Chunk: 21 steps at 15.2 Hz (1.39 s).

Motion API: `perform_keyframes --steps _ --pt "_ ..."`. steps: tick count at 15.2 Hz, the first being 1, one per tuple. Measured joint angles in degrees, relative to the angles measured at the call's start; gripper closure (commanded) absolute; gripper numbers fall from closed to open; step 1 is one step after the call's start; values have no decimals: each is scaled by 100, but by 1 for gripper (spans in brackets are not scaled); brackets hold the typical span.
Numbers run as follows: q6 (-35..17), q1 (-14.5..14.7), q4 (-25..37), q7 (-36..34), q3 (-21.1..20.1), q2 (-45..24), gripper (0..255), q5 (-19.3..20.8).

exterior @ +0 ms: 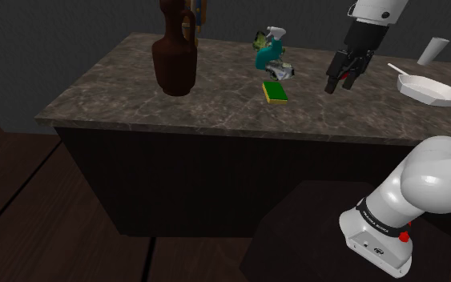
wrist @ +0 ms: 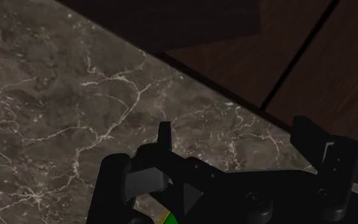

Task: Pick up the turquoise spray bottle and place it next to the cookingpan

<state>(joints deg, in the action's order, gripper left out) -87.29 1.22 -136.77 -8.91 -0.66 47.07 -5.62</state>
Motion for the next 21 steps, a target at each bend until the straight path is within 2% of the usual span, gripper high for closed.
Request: perform_keyframes --steps 3,10,21 --pt "-124 -2 70 212 48 -142 0 189" --pt "-986 -17 522 1308 277 -1057 0 1161" --pt "-2230 -4 1799 2713 446 -2620 0 2388"
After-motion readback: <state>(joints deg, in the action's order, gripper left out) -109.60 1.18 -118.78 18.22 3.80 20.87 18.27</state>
